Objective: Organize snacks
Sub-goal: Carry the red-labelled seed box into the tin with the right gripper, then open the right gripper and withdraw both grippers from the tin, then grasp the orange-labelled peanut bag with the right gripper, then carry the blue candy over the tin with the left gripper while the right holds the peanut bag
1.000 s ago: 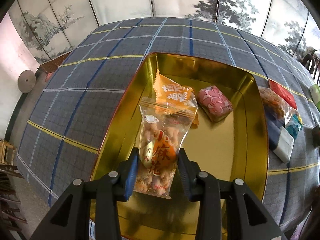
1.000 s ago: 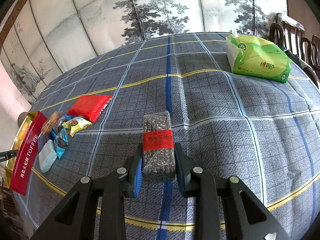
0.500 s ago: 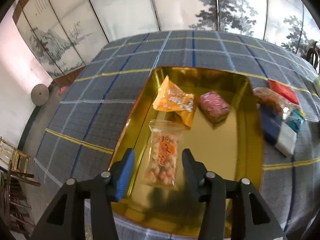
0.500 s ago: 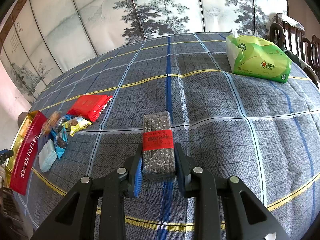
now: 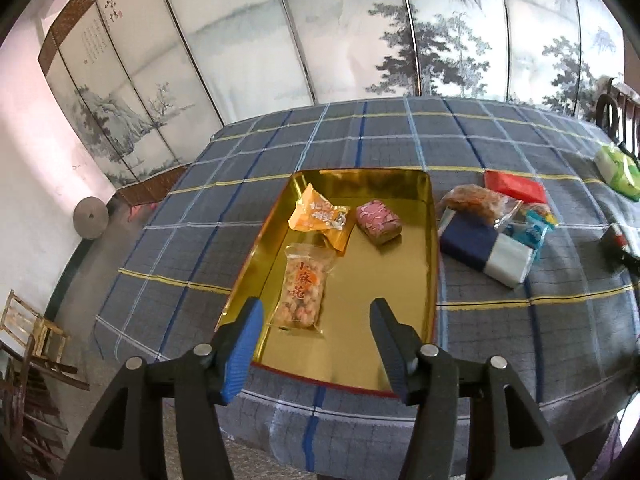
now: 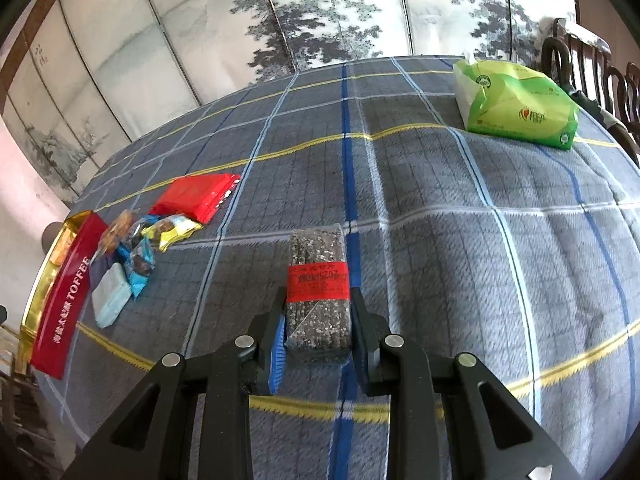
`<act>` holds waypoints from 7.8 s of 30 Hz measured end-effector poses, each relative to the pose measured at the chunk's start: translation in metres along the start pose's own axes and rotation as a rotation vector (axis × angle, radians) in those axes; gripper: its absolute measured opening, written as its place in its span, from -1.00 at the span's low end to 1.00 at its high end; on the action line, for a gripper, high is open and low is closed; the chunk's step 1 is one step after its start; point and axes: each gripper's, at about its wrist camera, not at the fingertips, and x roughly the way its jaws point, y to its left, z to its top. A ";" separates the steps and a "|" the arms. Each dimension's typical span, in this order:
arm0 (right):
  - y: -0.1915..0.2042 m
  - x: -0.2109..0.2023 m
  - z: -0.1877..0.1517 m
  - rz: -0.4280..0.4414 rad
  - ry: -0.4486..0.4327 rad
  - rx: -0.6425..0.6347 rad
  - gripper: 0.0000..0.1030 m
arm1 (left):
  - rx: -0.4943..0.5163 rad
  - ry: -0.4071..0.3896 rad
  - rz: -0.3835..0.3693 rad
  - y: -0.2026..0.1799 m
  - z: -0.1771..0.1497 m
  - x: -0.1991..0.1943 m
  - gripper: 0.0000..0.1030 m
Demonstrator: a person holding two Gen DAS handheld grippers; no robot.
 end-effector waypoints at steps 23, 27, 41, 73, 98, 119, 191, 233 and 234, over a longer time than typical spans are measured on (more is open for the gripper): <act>0.110 -0.043 0.010 0.227 -0.008 -0.115 -0.53 | -0.025 -0.003 -0.016 0.002 -0.015 -0.019 0.10; 0.118 -0.050 0.014 0.257 -0.013 -0.112 -0.53 | -0.035 0.001 -0.024 0.005 -0.017 -0.020 0.10; 0.184 -0.050 0.035 0.357 0.002 -0.206 -0.53 | -0.051 0.014 -0.032 0.017 -0.022 -0.020 0.10; 0.340 0.097 0.038 0.398 0.340 -0.453 -0.53 | -0.052 0.054 0.038 0.044 -0.022 -0.002 0.10; 0.270 0.022 0.071 0.499 0.028 -0.307 -0.34 | -0.026 0.072 0.021 0.034 -0.022 0.002 0.10; 0.033 -0.010 0.005 -0.064 -0.049 -0.247 -0.16 | 0.099 0.072 -0.012 -0.025 -0.013 -0.010 0.10; -0.054 0.002 0.032 0.078 0.049 -0.181 -0.34 | 0.178 0.251 -0.418 -0.134 0.027 0.038 0.10; -0.066 0.003 0.027 0.120 -0.003 -0.093 -0.33 | 0.158 0.216 -0.620 -0.203 0.053 0.018 -0.48; -0.066 0.003 0.027 0.117 -0.003 -0.094 -0.33 | 0.148 0.211 -0.619 -0.195 0.049 0.012 -0.48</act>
